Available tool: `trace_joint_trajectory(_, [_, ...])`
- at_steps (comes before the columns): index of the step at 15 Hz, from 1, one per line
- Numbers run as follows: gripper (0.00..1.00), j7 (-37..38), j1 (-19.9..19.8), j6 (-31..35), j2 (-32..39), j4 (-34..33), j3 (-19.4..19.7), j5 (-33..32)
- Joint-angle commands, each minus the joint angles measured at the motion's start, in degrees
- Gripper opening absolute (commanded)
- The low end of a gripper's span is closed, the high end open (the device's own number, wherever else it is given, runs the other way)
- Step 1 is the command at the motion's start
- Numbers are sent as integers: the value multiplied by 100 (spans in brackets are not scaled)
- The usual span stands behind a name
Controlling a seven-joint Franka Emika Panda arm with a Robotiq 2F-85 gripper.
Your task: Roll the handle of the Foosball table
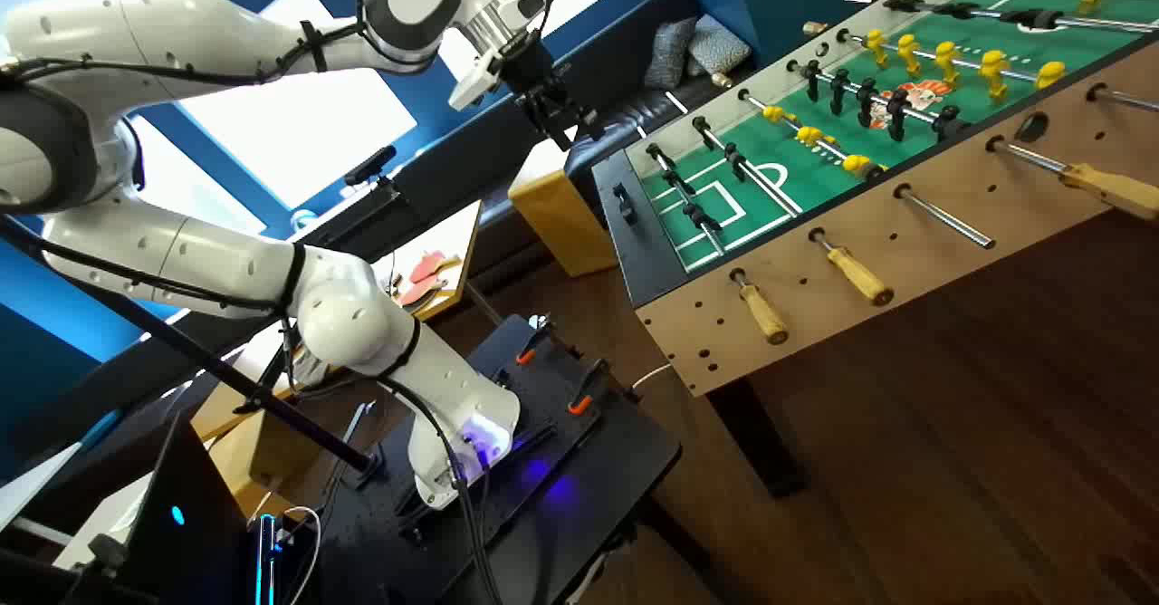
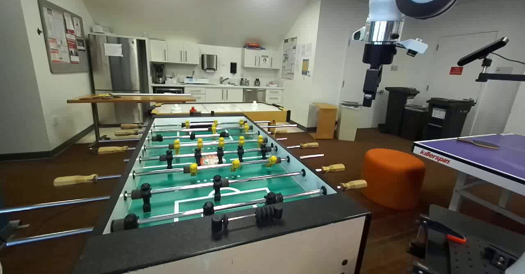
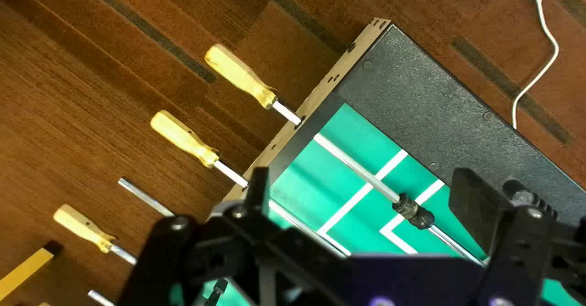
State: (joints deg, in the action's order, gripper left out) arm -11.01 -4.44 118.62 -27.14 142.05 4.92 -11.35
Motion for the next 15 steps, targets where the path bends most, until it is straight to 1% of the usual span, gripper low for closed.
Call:
trace_joint_trajectory(1, [100,7,21,-16,0,-10,16,-7])
trace_joint_trajectory(7, [100,61,2,-11,65,-70,27,16])
trace_joint_trajectory(8, [100,256,-81,66,184,-167,32,-10])
trace_joint_trajectory(11, [100,620,-248,117,547,-508,257,218])
trace_joint_trajectory(15, [100,1179,-558,357,1329,-1073,594,433])
